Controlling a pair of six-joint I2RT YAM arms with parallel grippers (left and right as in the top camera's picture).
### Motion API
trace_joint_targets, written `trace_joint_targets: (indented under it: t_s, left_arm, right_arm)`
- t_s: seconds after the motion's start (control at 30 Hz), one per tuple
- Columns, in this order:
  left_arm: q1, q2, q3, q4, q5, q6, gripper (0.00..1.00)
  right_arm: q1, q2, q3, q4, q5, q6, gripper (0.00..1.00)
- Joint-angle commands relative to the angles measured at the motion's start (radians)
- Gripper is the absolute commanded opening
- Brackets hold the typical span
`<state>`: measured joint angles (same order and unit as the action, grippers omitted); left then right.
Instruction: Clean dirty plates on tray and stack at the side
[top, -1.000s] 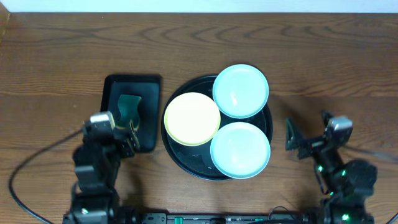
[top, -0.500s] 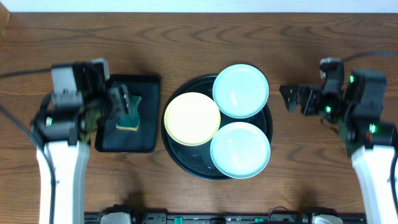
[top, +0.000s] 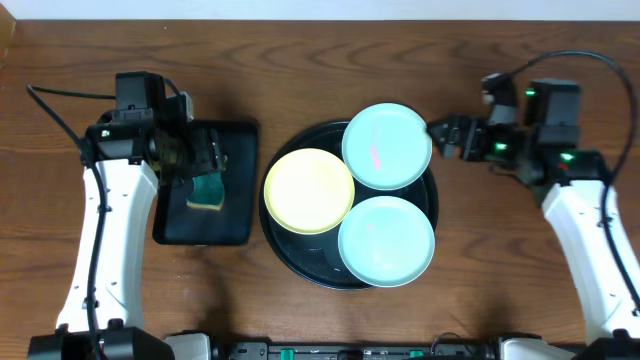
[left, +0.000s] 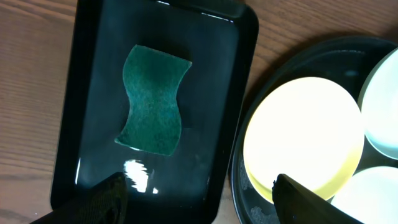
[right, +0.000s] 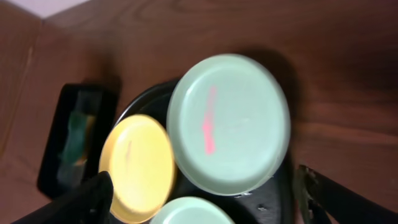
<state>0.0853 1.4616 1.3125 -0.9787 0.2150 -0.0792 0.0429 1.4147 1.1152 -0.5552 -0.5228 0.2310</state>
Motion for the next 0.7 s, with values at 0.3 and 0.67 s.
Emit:
trace_joint_targets:
  t_s: [0.3,0.67]
  left_arm:
    - [0.005,0.001,0.016,-0.005,-0.044,-0.016,0.75]
    - [0.006,0.001,0.016,-0.005,-0.156,-0.081,0.75]
  right_arm:
    - [0.351,0.138,0.199,-0.116,0.261,0.181,0.8]
    - [0.542,0.438,0.388,-0.293,0.361,0.282,0.49]
